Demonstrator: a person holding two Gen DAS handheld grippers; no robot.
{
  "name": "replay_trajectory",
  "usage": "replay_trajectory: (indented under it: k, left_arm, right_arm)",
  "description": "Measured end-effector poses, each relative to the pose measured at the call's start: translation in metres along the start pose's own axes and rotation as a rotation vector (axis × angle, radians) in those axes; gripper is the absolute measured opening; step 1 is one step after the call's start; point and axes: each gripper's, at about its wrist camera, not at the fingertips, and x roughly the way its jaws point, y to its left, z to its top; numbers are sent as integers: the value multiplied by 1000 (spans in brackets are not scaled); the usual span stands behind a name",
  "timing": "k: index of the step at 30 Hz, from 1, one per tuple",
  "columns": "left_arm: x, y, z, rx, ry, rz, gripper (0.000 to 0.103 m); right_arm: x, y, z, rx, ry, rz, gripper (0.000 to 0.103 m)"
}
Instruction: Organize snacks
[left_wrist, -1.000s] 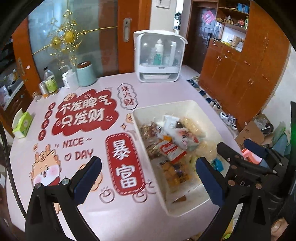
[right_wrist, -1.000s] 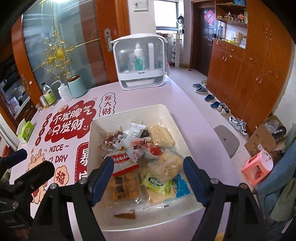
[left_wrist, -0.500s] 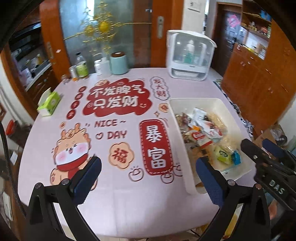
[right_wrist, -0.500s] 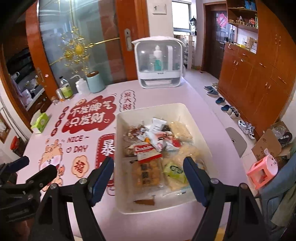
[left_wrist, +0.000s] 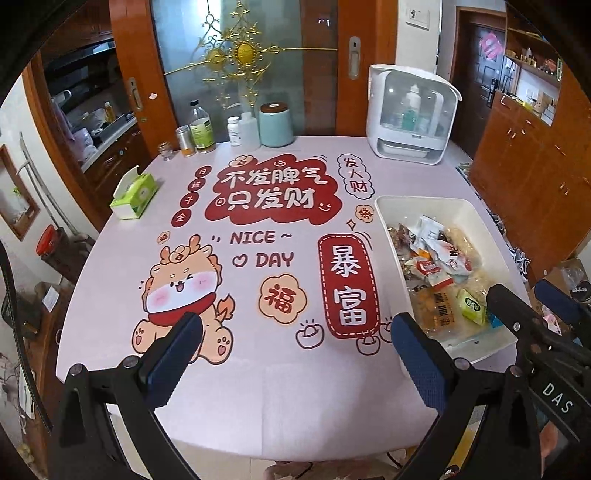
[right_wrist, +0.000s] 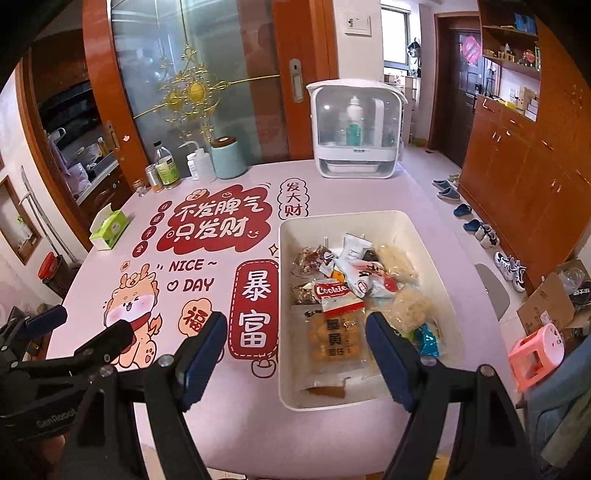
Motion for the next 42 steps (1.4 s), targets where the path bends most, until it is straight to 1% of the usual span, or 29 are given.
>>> replay_trajectory:
  k: [9,15,42]
  left_arm:
    - [0,3,0,-3,-1,9,101]
    - [1,2,3,13,-7,22,101]
    - [4,0,9,16,-2,24,101]
  right_arm:
    - [1,6,0,-5,8,2,78]
    - [2,7,1,2,6,-7,78]
    - [3,3,5,4,12,-19,78]
